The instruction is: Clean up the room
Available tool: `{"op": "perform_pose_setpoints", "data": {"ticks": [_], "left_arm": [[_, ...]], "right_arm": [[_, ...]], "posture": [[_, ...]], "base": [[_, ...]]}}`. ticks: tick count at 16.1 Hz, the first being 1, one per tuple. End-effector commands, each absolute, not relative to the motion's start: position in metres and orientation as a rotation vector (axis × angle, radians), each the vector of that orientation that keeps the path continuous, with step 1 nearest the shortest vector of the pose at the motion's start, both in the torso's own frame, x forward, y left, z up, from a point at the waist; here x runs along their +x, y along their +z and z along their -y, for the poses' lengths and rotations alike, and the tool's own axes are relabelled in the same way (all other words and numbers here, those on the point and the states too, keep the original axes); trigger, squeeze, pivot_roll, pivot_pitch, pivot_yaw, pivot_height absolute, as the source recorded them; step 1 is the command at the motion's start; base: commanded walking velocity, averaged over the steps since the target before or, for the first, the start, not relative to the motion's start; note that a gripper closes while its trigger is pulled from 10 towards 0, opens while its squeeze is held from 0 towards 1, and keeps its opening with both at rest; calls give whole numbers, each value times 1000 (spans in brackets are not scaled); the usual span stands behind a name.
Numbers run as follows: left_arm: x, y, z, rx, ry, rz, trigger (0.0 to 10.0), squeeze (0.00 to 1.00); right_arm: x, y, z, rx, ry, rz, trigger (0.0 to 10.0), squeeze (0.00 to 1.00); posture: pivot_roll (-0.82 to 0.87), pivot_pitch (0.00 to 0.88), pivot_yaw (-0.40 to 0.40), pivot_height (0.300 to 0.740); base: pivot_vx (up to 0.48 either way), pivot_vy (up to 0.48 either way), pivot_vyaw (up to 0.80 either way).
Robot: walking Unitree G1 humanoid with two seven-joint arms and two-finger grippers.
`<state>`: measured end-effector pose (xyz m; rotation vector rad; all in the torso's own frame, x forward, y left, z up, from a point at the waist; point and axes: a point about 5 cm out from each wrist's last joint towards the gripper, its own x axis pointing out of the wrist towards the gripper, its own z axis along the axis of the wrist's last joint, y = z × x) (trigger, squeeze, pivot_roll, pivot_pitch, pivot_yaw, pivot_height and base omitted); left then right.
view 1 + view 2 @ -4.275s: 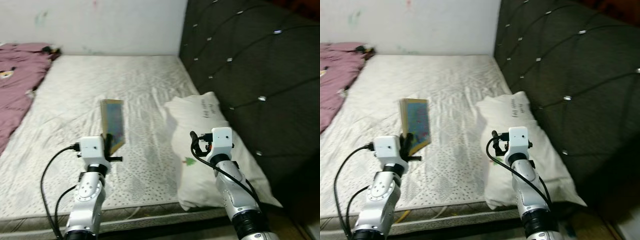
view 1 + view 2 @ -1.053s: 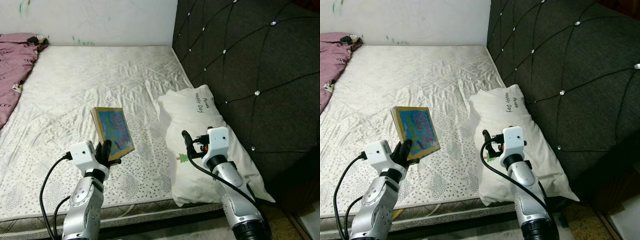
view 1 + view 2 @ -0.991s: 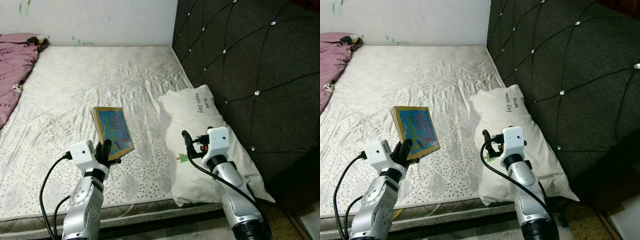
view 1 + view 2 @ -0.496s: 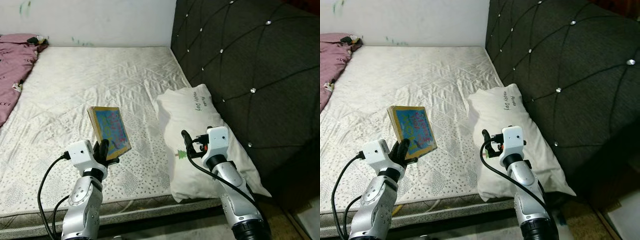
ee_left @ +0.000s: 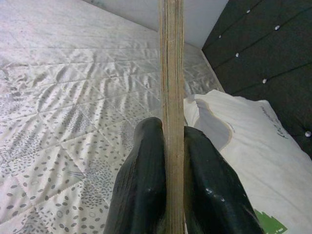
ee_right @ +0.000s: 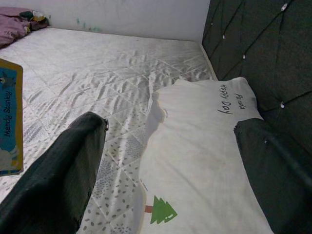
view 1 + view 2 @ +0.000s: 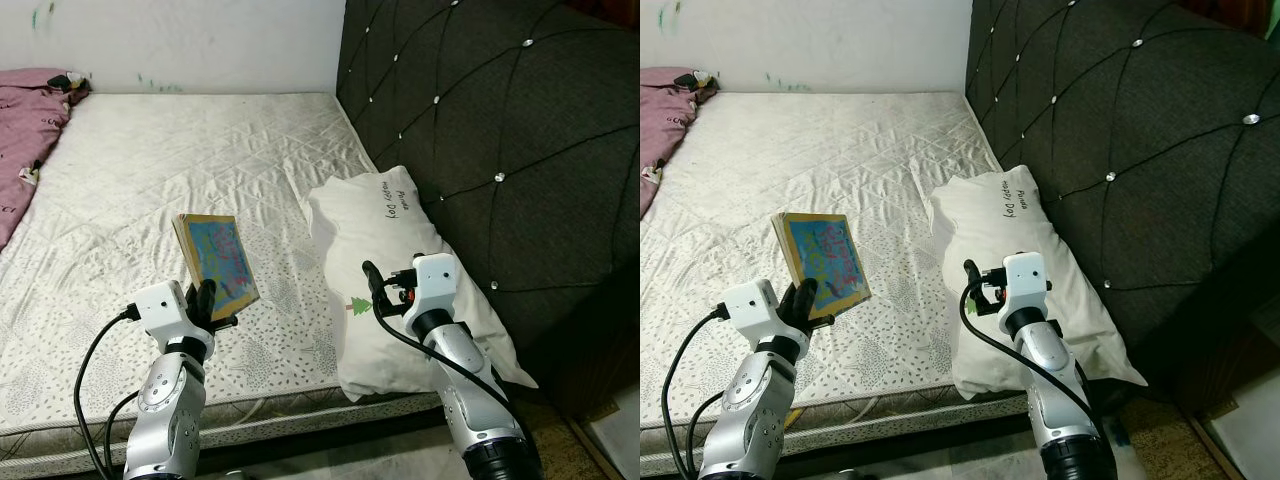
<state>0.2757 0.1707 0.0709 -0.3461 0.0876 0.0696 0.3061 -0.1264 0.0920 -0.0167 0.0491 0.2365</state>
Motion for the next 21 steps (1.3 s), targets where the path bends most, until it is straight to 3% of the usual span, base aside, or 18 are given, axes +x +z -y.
{"op": "perform_pose_setpoints", "data": {"ticks": [1, 7, 21], "left_arm": [[280, 80, -171, -336, 76, -35, 10000, 0], [281, 86, -179, -238, 79, 6, 10000, 0], [281, 82, -188, -242, 152, 2, 10000, 0]], "right_arm": [[308, 93, 126, -16, 244, -46, 10000, 0], [307, 93, 126, -9, 249, -47, 10000, 0], [310, 89, 124, -34, 274, -67, 10000, 0]], "posture": [[7, 47, -54, 690], [6, 45, -53, 611], [16, 45, -61, 607]], "base": [[0, 0, 0], [0, 0, 0], [0, 0, 0]]}}
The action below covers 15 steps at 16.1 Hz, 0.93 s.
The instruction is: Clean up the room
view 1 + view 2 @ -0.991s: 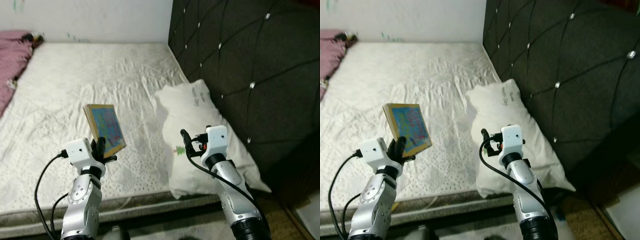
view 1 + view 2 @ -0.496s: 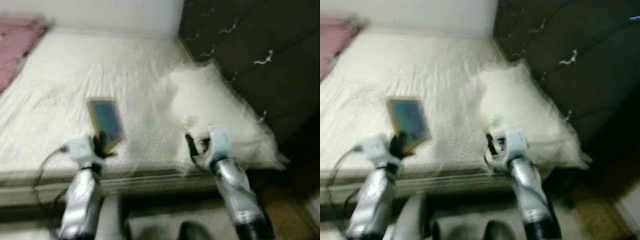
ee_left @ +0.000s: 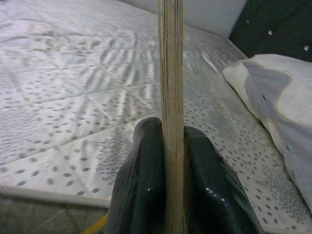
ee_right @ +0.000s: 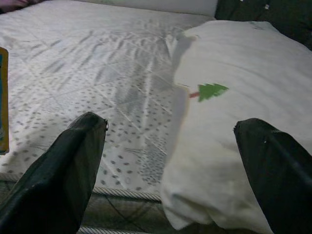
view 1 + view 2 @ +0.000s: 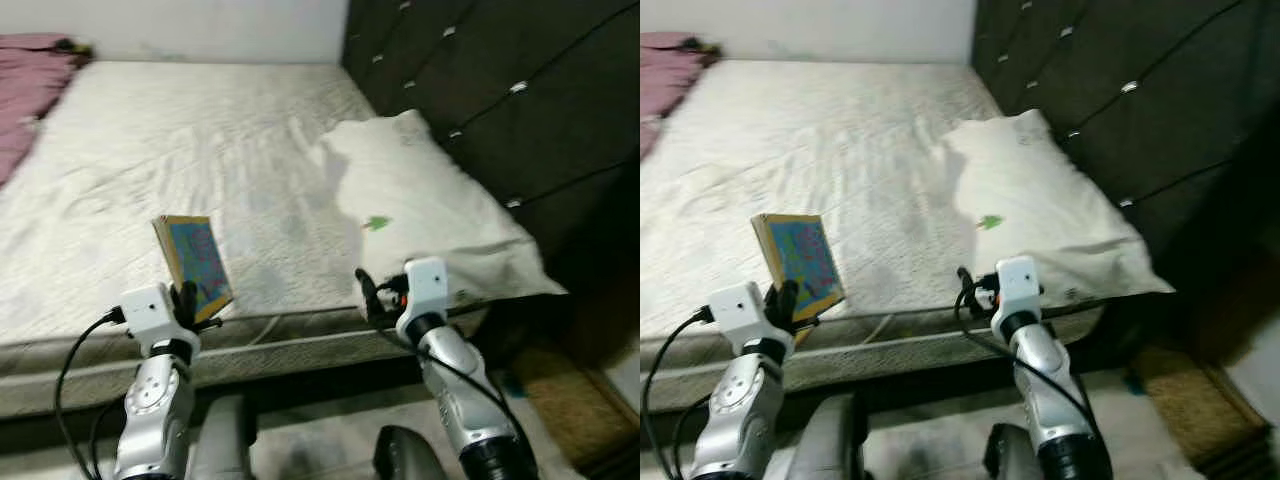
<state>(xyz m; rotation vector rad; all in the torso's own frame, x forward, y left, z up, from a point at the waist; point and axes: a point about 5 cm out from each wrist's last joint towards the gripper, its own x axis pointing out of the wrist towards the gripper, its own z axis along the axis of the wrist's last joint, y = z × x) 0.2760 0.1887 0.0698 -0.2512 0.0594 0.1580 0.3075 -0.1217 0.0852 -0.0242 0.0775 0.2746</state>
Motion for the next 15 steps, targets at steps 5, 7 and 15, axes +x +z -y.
{"op": "perform_pose_setpoints", "data": {"ticks": [5, 7, 15], "left_arm": [[269, 83, -194, -212, 172, 23, 10000, 0], [262, 82, -198, -193, 201, 19, 10000, 0], [269, 86, -189, -176, 125, 32, 10000, 0]], "right_arm": [[307, 83, 115, -35, 328, -91, 10000, 0], [311, 84, 106, -31, 353, -92, 10000, 0], [310, 81, 109, -30, 341, -94, 10000, 0]], "posture": [[82, 54, -109, 607], [96, 57, -121, 607], [69, 57, -93, 607]], "base": [[0, 0, 0], [0, 0, 0], [30, 0, 0]]}}
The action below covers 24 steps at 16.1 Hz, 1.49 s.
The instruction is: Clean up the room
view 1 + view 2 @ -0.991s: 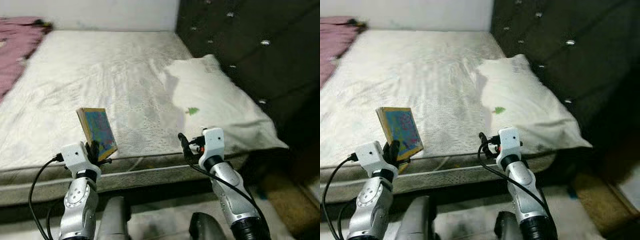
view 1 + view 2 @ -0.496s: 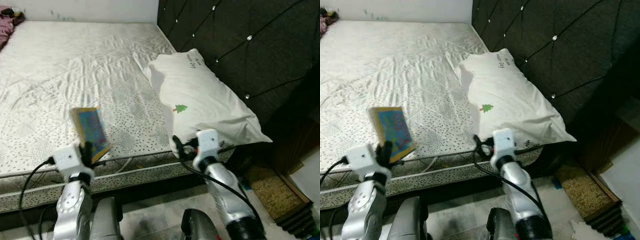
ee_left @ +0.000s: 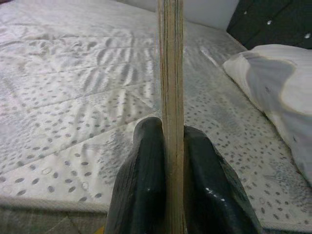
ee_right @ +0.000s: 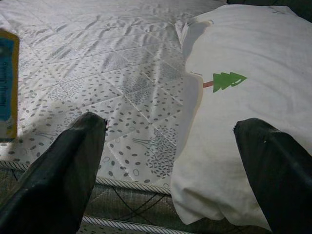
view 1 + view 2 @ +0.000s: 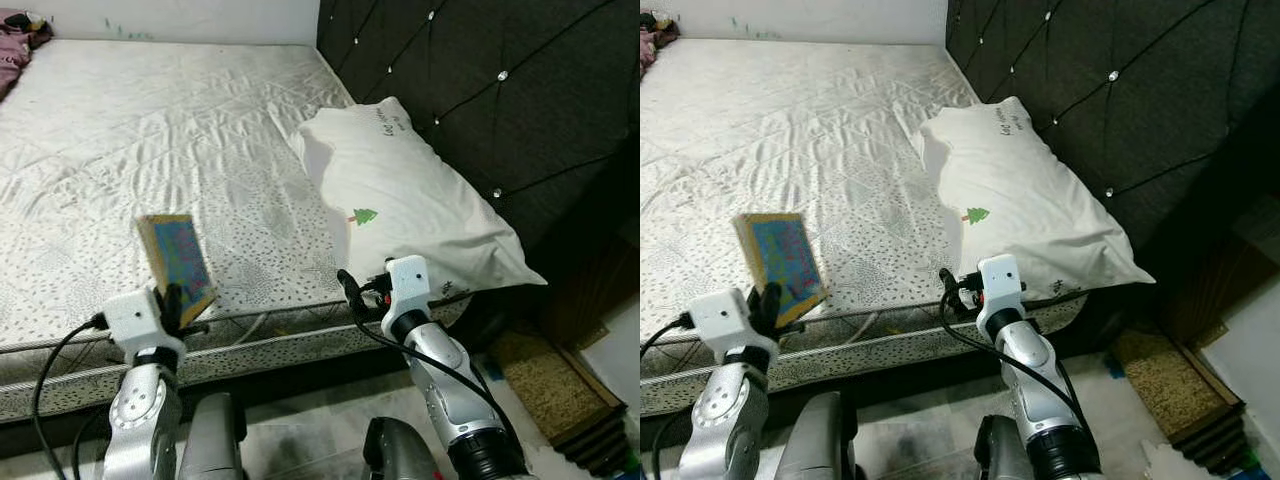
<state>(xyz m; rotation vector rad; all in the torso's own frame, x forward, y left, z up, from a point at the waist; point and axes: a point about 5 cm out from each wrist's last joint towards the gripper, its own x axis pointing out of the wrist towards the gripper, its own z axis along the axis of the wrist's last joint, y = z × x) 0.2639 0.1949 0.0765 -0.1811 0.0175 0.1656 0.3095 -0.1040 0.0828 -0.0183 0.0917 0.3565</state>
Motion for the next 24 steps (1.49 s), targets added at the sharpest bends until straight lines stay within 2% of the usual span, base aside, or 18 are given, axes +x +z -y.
{"op": "perform_pose_setpoints", "data": {"ticks": [1, 11, 18, 22, 24], "left_arm": [[271, 87, -187, -173, 112, 36, 10000, 0], [274, 87, -186, -172, 97, 30, 10000, 0], [281, 74, -180, -278, 99, -89, 10000, 0], [284, 70, -171, -329, 82, -136, 10000, 0], [291, 67, -166, -384, 58, -177, 10000, 0]], "right_arm": [[310, 81, 112, -32, 332, -95, 10000, 0], [311, 84, 113, -28, 323, -79, 10000, 0], [311, 84, 114, -16, 318, -78, 10000, 0], [311, 84, 115, -12, 317, -77, 10000, 0], [312, 84, 116, -13, 311, -76, 10000, 0]], "posture": [[64, 57, -88, 607], [56, 61, -82, 607], [54, 63, -85, 607], [50, 61, -89, 558], [48, 63, -89, 558]], "base": [[334, 0, 0], [360, 0, 0], [0, 0, 0], [0, 0, 0], [0, 0, 0]]}}
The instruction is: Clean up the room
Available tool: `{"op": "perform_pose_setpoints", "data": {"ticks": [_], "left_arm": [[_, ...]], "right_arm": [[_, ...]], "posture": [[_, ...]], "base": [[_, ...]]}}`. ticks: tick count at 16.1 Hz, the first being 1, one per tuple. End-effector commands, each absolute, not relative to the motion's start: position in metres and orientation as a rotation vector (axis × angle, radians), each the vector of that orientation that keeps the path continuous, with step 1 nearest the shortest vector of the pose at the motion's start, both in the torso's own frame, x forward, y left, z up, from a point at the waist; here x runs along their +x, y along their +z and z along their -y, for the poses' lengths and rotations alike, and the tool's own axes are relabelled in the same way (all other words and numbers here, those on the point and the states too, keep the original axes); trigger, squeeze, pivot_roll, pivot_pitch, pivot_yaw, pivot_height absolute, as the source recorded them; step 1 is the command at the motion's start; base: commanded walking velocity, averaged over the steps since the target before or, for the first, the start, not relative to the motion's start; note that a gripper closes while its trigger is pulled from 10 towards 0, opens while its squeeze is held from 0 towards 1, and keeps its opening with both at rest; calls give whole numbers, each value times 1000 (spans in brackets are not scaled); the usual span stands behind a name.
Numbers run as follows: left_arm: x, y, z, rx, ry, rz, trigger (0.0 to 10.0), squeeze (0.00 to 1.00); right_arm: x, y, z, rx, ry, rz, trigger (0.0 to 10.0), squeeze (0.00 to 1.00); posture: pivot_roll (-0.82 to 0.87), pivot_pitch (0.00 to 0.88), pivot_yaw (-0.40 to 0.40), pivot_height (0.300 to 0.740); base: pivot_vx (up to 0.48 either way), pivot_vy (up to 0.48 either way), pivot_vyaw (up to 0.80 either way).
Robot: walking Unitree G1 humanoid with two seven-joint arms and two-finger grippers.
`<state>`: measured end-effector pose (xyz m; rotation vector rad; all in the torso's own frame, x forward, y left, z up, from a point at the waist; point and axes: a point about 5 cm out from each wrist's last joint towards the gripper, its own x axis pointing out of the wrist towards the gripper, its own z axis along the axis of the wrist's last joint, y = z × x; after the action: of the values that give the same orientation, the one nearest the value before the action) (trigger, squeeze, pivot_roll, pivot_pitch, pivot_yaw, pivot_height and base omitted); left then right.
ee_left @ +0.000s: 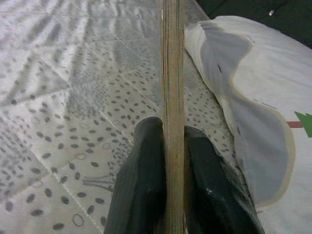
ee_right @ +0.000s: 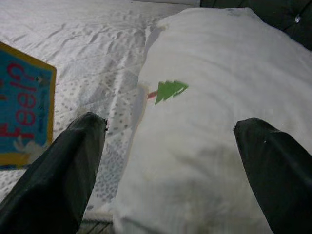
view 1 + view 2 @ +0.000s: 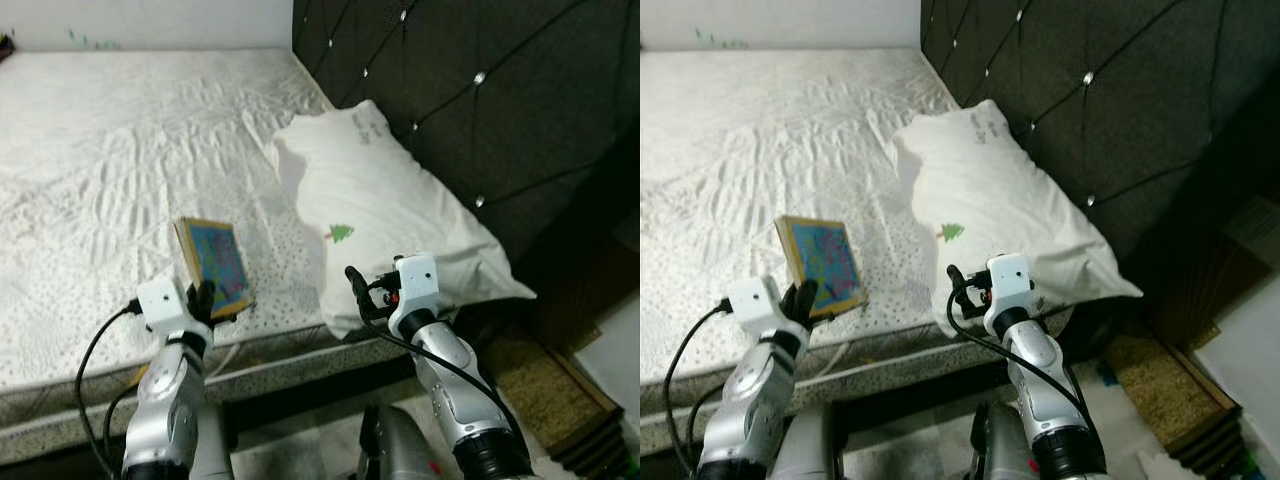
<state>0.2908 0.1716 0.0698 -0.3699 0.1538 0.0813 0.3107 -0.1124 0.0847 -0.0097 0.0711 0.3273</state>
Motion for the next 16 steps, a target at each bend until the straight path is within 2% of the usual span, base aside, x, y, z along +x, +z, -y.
{"op": "perform_pose_setpoints", "data": {"ticks": [1, 7, 10, 12, 16], "left_arm": [[295, 66, -165, -409, 63, -194, 10000, 0], [312, 74, -130, -575, -57, -280, 10000, 0], [313, 77, -126, -673, -103, -333, 10000, 0], [318, 75, -129, -708, -69, -384, 10000, 0], [323, 66, -135, -688, -102, -469, 10000, 0]], "right_arm": [[312, 84, 116, -14, 310, -75, 10000, 0], [311, 85, 120, -21, 291, -66, 10000, 0], [310, 85, 121, -23, 285, -65, 10000, 0], [311, 85, 121, -27, 290, -69, 10000, 0], [312, 86, 121, -32, 292, -66, 10000, 0]], "posture": [[48, 63, -89, 558], [29, 62, -82, 558], [26, 63, -81, 558], [34, 63, -90, 558], [24, 62, -93, 558]], "base": [[0, 0, 0], [0, 0, 0], [0, 0, 0], [0, 0, 0], [0, 0, 0]]}}
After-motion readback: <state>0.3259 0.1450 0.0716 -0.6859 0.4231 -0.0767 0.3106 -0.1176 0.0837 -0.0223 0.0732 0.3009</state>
